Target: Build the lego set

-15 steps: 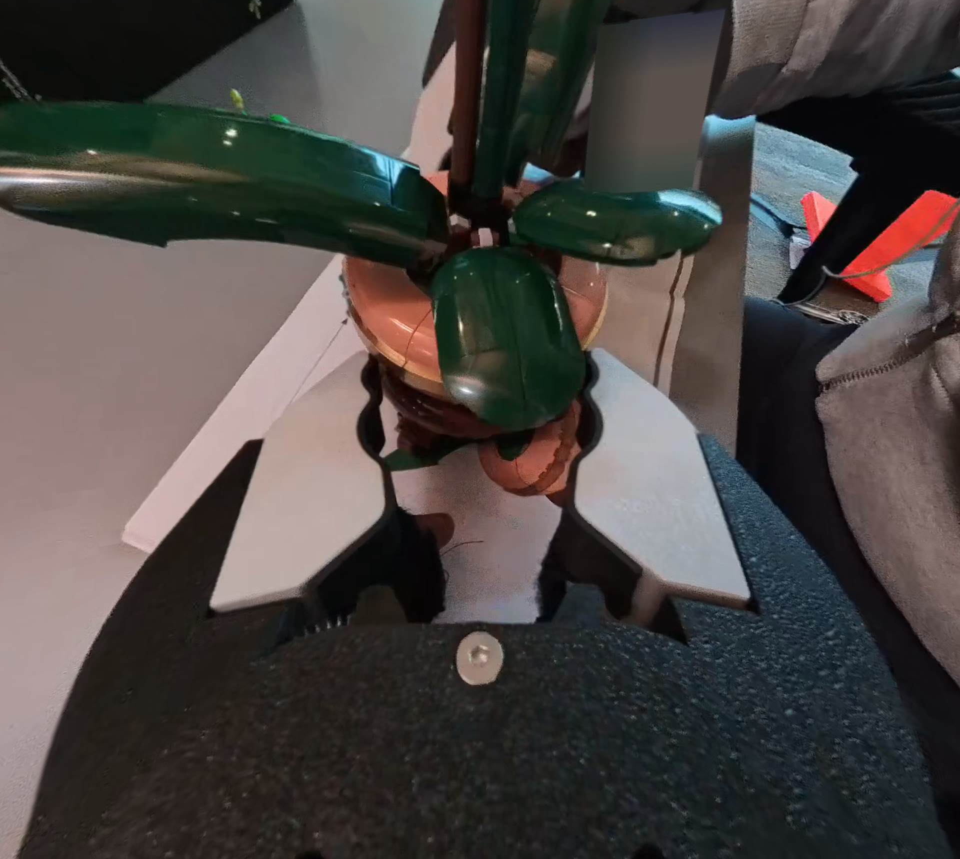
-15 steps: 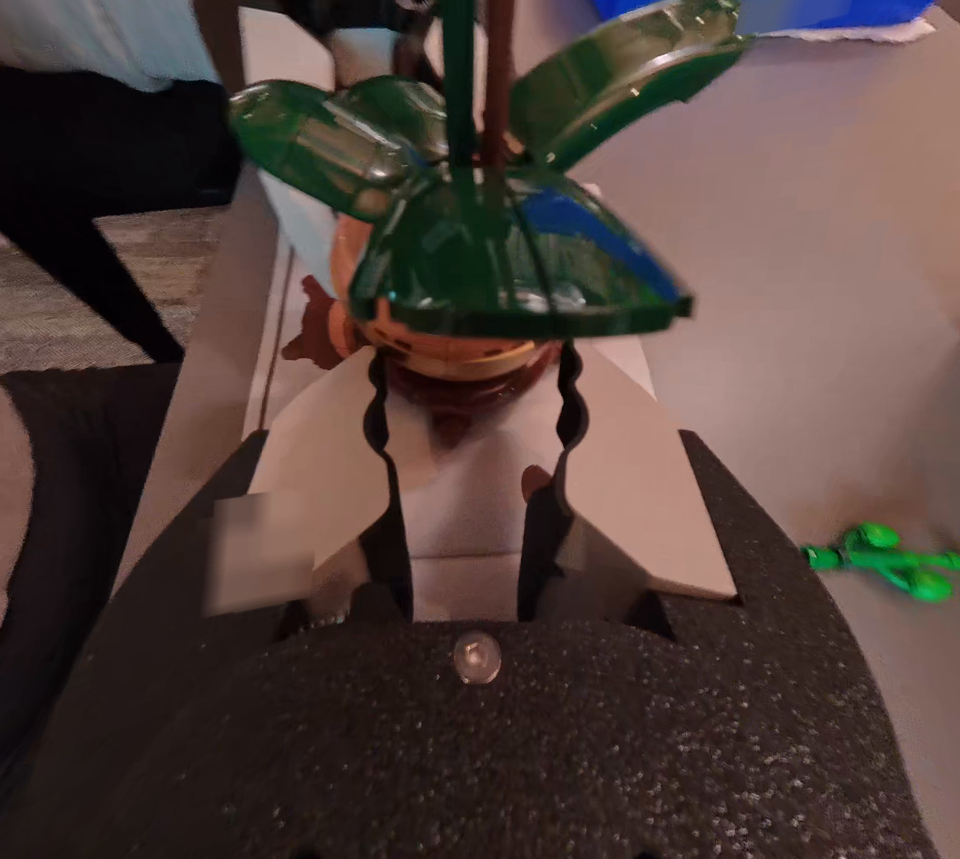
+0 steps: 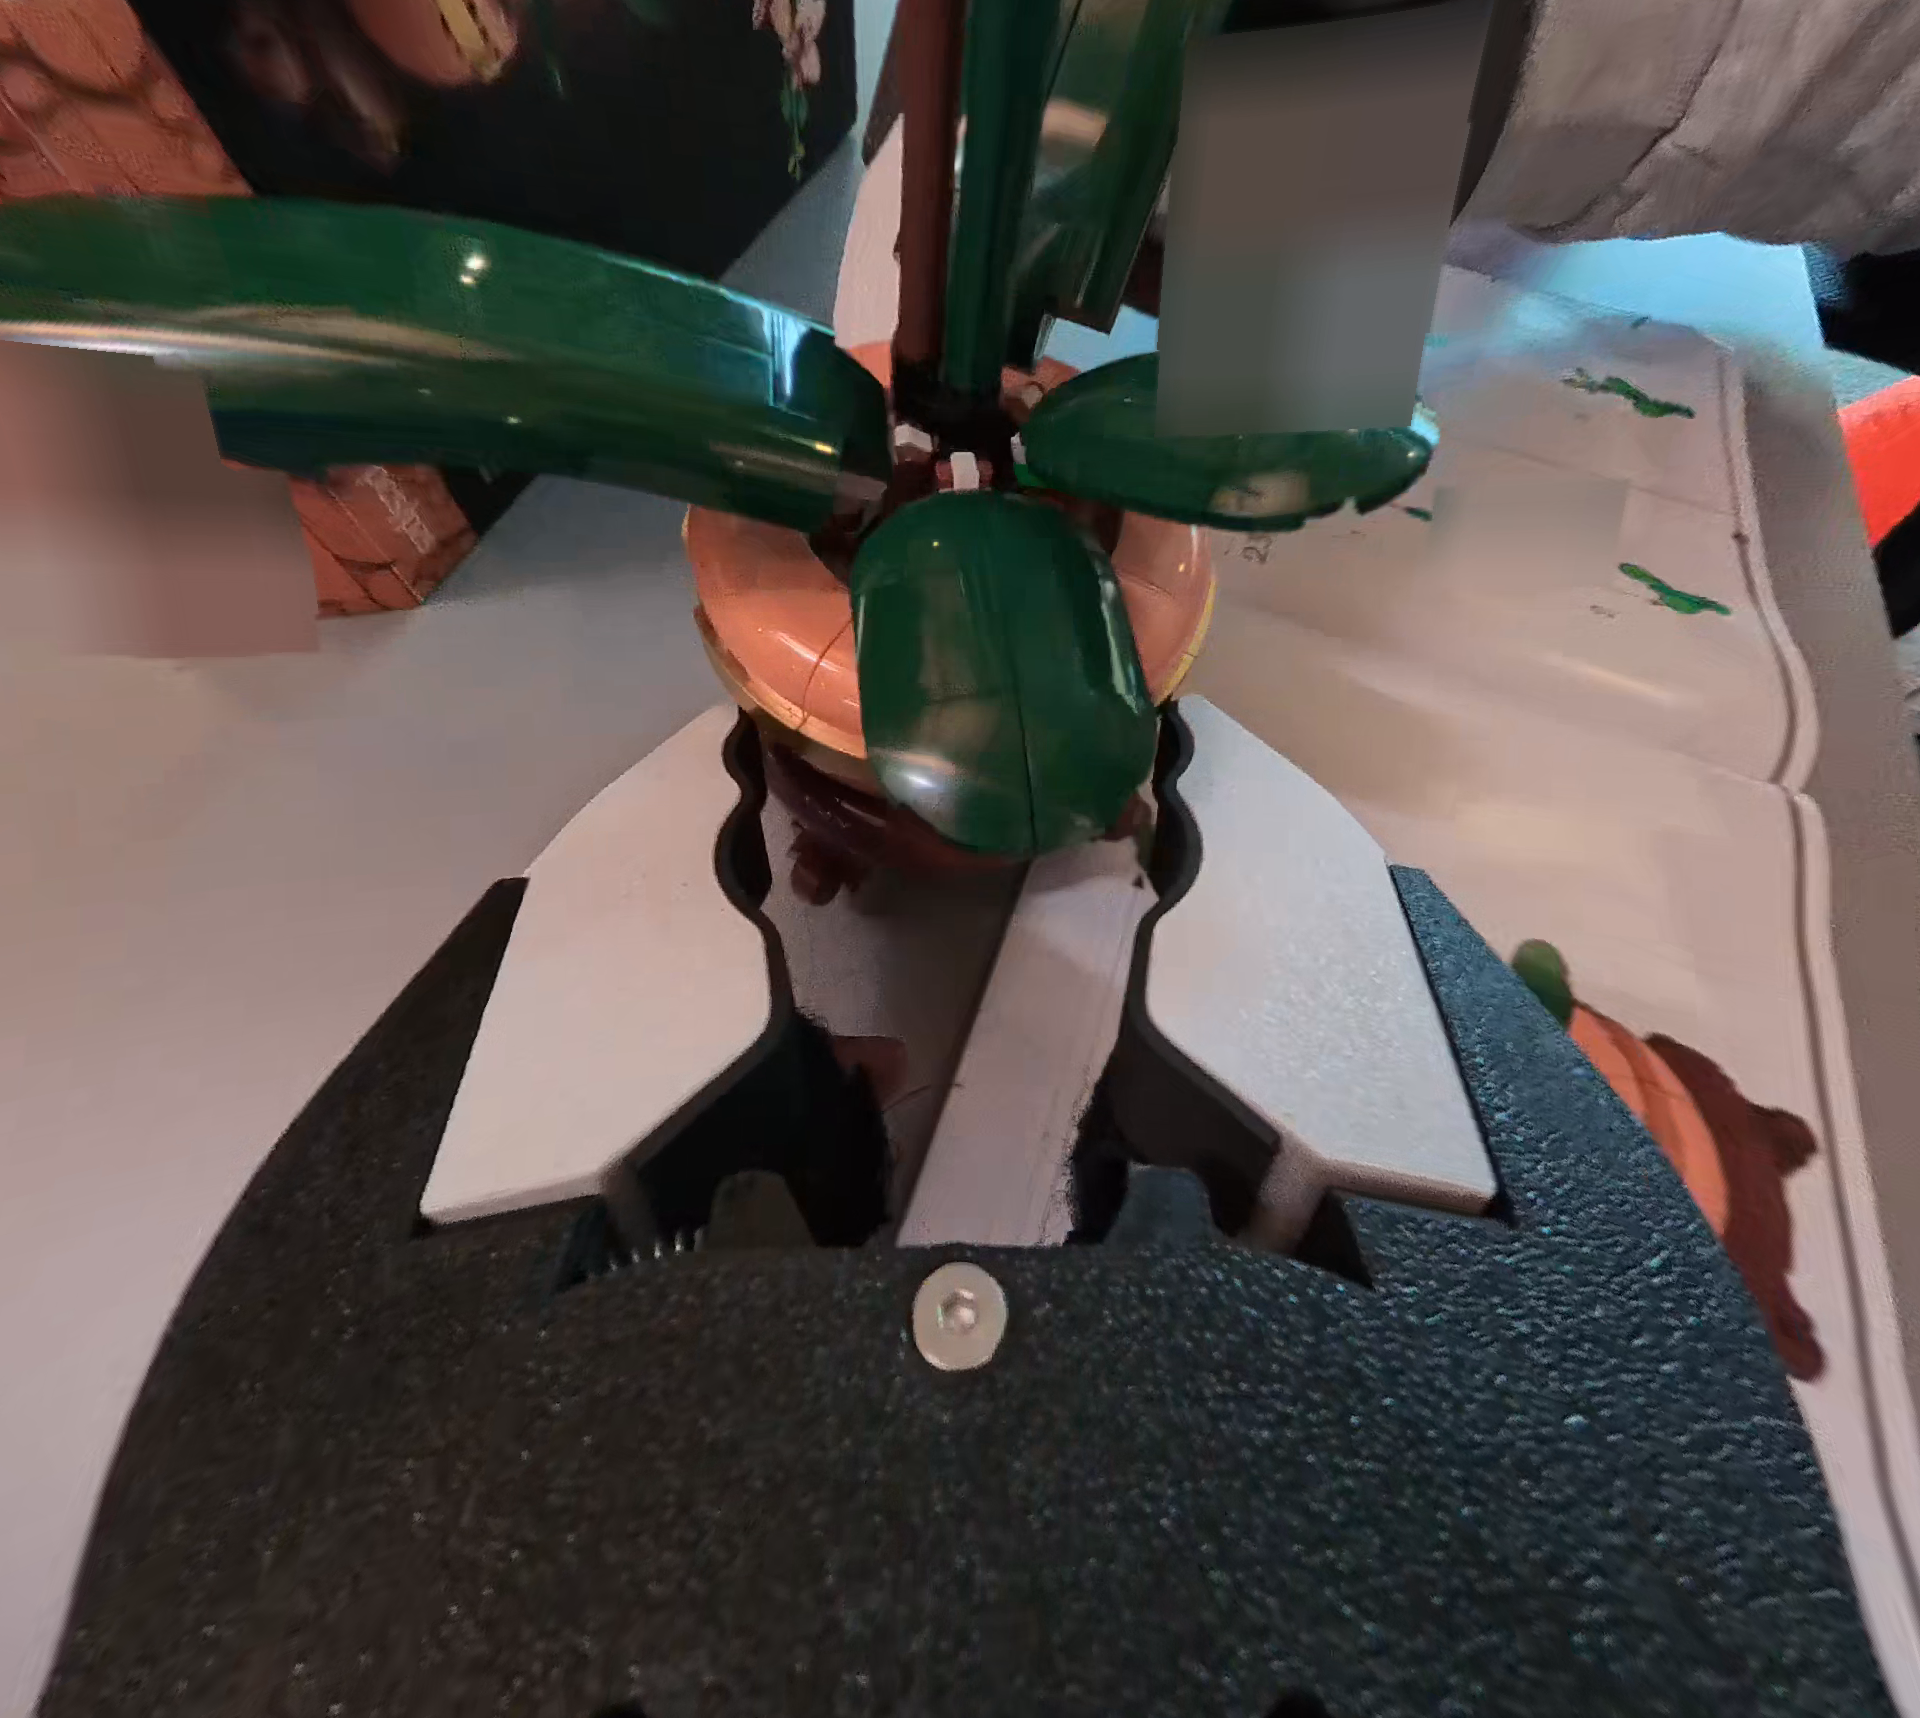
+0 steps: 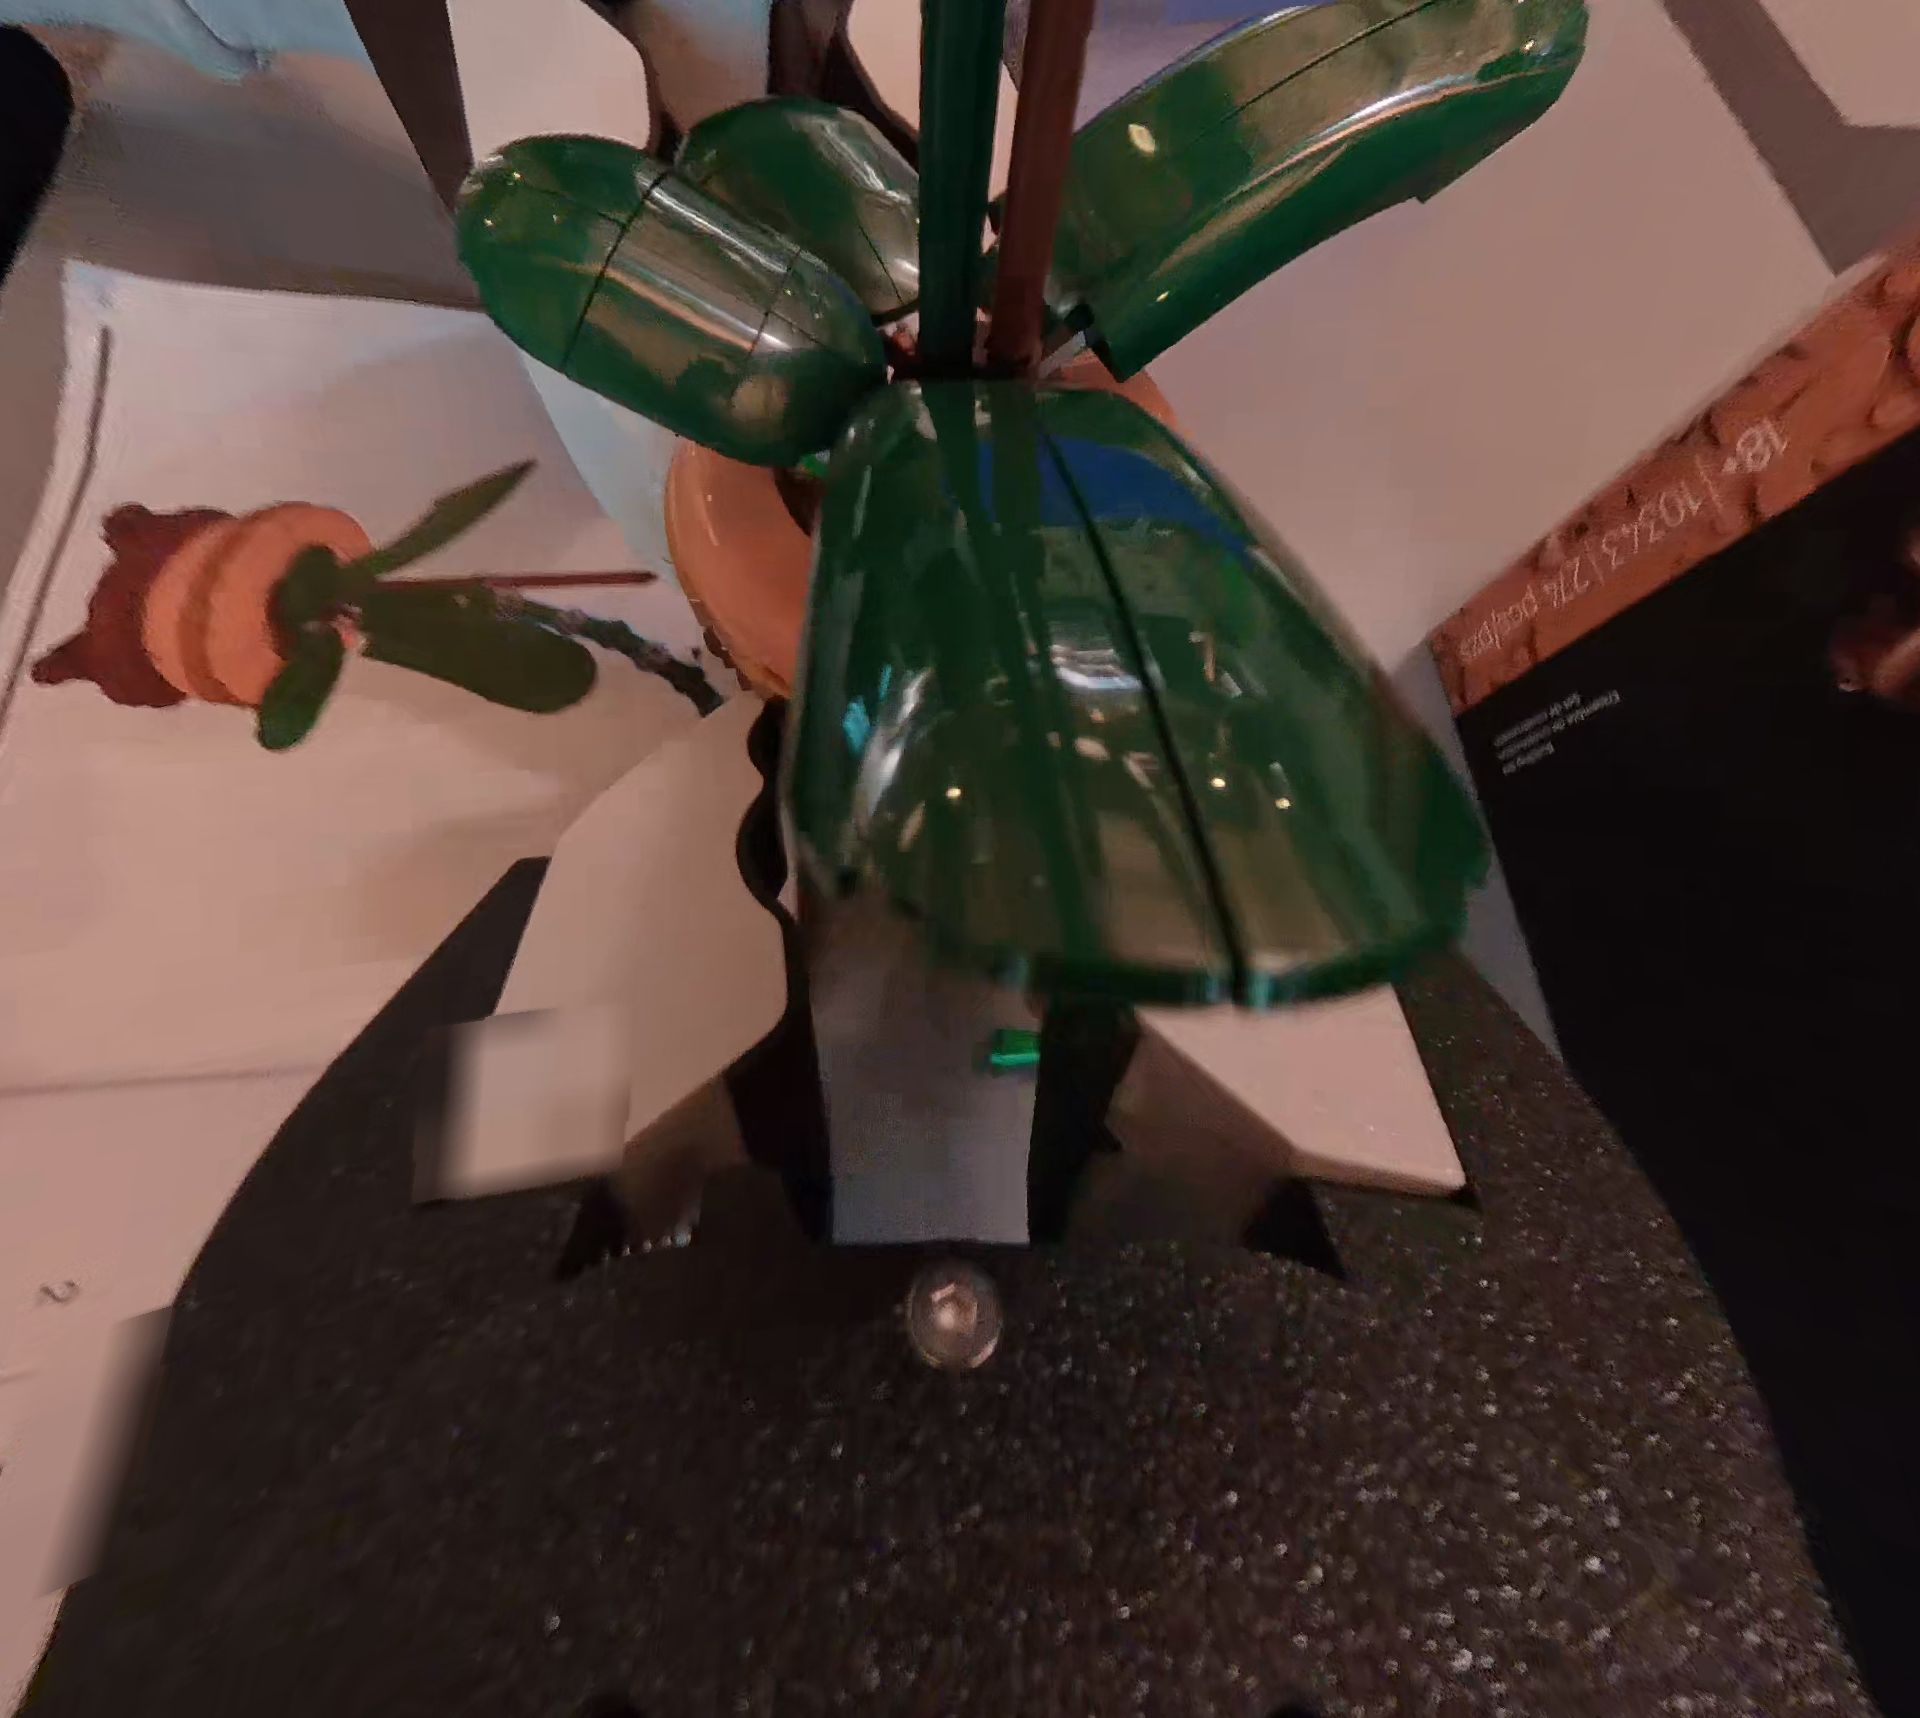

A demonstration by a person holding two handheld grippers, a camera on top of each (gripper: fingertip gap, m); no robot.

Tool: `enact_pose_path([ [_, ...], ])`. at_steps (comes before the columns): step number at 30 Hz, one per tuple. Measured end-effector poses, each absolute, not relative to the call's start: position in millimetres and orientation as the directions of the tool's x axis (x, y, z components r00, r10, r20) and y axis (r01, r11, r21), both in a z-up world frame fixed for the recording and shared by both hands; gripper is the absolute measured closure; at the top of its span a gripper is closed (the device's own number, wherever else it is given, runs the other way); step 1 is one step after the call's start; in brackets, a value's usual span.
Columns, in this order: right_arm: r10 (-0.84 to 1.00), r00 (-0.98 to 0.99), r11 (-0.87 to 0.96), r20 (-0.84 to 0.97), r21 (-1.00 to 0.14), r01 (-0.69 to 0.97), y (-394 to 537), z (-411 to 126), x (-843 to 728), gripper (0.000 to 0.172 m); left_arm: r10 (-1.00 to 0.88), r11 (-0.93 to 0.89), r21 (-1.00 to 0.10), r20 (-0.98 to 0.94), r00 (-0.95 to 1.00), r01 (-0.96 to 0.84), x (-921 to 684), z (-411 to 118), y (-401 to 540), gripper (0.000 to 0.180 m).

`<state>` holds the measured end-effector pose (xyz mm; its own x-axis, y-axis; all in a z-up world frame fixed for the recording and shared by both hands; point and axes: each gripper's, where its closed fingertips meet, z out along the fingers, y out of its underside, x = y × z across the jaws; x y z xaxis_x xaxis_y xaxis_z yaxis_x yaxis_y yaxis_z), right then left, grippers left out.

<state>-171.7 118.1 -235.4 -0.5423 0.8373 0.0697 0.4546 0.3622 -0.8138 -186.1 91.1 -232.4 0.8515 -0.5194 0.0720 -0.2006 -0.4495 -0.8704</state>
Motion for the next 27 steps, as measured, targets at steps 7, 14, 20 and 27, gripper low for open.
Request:
enact_pose_path([
  [7,0.831,-0.552,0.369,0.072,-0.814,0.449,134.8,-243.6,-178.9,0.113,-0.509,-0.448,-0.866,0.043,0.860,-0.222,-194.4,-239.6,106.8,0.109],
  [14,0.848,-0.531,0.290,-0.005,-0.832,0.472,140.3,-243.3,-177.4,0.095,-0.502,-0.456,-0.857,0.026,0.864,-0.240,-197.4,-245.2,107.8,0.108],
  [20,0.907,-0.413,0.328,0.077,-0.745,0.581,165.5,-233.3,-88.1,0.076,-0.398,-0.479,-0.842,-0.045,0.916,-0.250,-217.2,-231.1,67.5,0.091],
  [27,0.877,-0.452,0.449,0.163,-0.611,0.652,142.1,-232.2,95.4,0.115,-0.395,-0.433,-0.869,-0.055,0.917,-0.239,-131.0,-207.3,12.3,0.112],
])
